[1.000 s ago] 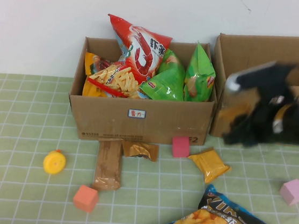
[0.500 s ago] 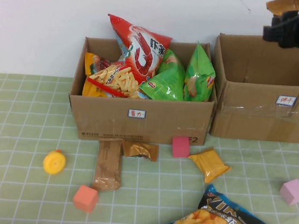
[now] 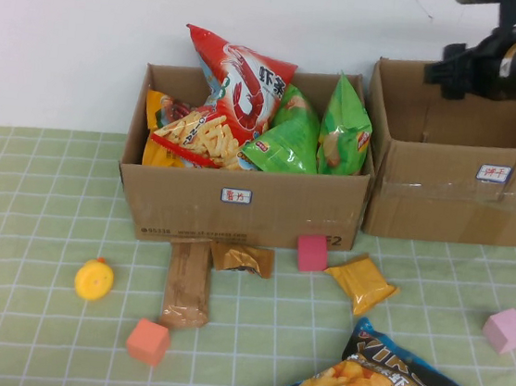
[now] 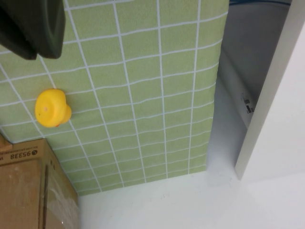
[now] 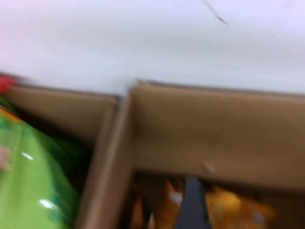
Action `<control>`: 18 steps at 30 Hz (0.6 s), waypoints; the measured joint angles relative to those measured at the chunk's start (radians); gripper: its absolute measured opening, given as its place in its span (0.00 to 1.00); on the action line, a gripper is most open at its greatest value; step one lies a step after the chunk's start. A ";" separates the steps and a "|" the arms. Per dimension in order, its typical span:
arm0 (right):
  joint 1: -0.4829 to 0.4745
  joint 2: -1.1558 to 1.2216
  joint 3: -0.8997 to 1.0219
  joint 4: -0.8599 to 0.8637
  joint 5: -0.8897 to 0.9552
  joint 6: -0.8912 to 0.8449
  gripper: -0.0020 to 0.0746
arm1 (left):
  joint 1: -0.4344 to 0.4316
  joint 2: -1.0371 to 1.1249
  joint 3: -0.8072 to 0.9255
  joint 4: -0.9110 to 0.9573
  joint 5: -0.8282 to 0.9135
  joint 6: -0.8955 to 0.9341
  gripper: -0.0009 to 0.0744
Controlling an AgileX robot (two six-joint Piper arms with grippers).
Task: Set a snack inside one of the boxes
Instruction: Place the biscuit in the biscuit box, then pick up the biscuit
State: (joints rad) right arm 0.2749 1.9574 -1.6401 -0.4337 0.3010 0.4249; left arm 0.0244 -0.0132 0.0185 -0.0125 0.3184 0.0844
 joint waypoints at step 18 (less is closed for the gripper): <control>-0.001 -0.192 -0.024 0.682 0.791 -0.747 0.03 | 0.000 0.000 0.000 0.000 0.000 -0.004 0.01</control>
State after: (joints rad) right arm 0.2740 1.7656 -1.6639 0.2482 1.0922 -0.3220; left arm 0.0244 -0.0132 0.0185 -0.0125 0.3184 0.0807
